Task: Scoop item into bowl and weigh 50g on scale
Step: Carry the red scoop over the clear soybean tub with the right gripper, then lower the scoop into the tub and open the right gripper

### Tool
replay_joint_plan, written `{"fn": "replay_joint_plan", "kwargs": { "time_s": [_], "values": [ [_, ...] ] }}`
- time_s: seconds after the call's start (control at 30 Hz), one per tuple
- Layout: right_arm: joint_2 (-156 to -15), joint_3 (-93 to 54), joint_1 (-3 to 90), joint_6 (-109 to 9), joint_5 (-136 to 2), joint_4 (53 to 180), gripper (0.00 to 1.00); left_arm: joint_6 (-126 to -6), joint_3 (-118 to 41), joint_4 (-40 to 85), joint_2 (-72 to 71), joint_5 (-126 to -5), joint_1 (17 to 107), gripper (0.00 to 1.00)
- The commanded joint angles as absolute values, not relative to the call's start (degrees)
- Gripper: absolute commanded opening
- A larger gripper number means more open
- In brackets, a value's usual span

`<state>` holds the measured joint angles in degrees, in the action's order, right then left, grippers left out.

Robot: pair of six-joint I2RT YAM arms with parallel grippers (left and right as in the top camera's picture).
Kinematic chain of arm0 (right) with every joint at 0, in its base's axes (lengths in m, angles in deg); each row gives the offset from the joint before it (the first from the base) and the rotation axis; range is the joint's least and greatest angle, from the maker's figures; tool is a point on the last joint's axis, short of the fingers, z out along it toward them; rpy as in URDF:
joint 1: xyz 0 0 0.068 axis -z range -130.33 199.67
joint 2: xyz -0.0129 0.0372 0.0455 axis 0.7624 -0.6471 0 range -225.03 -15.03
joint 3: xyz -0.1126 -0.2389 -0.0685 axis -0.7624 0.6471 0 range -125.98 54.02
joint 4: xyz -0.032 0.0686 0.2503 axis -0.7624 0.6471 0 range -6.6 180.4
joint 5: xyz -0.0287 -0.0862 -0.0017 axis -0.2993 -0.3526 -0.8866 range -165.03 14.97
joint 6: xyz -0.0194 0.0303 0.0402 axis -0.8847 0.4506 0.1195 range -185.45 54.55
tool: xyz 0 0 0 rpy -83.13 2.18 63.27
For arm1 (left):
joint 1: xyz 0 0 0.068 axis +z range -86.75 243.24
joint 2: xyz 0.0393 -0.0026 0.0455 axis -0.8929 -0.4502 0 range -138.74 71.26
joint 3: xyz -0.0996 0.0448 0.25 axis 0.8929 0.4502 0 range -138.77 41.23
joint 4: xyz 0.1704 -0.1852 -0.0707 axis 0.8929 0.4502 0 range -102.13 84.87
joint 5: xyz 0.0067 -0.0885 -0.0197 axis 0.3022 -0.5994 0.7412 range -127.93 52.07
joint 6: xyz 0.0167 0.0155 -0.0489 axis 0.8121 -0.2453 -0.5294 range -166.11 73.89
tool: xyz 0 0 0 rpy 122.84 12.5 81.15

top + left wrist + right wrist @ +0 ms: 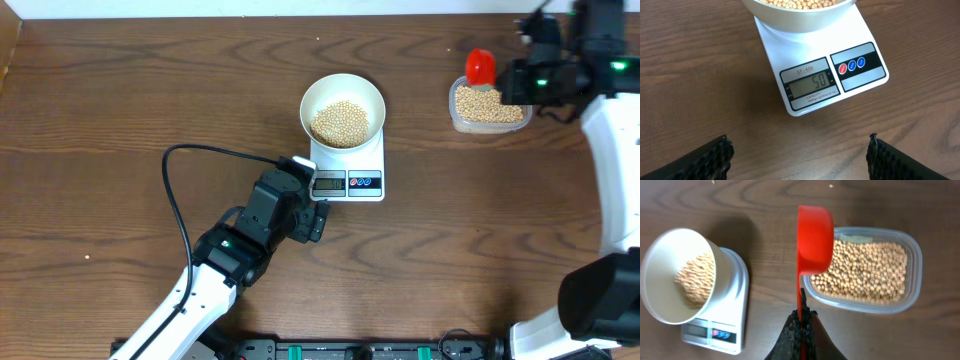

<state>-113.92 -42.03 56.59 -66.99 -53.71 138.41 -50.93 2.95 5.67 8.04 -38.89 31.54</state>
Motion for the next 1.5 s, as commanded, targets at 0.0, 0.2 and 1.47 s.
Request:
{"fn": "replay_joint_plan", "kwargs": {
  "time_s": [0.0,0.2,1.47],
  "values": [
    [-112.8,-42.7,61.9,-62.6,-43.8,140.0,0.01,-50.6,2.9,5.8,7.9,-38.6,31.7,0.88],
    [-112.8,-42.7,70.3,-60.1,-39.7,144.0,0.01,-50.6,2.9,5.8,7.9,-38.6,31.7,0.88],
    [-112.9,-16.5,72.3,-36.1,-32.2,113.0,0.01,-50.6,2.9,5.8,7.9,-38.6,31.7,0.88]
  ]
}}
